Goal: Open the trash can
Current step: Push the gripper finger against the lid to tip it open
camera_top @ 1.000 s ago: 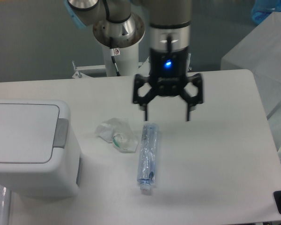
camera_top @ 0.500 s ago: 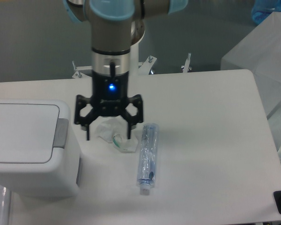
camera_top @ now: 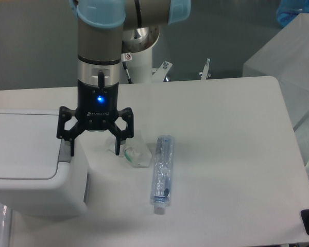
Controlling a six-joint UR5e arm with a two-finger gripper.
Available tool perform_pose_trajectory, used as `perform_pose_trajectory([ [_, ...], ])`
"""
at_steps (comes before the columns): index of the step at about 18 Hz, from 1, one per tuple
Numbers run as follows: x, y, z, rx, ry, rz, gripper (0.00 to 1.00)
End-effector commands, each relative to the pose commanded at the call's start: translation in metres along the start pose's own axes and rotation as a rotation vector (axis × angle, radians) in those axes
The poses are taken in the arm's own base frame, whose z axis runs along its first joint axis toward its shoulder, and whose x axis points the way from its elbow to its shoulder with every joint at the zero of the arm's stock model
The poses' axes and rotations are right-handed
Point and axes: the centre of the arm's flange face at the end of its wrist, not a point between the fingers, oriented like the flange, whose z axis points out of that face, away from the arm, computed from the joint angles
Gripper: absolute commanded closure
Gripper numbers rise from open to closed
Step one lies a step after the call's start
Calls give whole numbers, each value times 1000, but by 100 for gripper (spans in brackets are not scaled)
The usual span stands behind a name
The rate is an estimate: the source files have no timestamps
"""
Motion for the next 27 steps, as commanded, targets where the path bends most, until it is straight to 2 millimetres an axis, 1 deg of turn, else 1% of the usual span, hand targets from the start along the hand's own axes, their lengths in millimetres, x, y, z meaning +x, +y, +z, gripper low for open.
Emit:
perform_pose_trajectory([
  [13, -2, 1, 6, -10, -2, 0, 0],
  [17, -3, 1, 11, -16, -3, 0, 0],
  [22, -3, 1, 11, -16, -5, 2, 0],
  [27, -5, 4, 16, -27, -5, 2, 0],
])
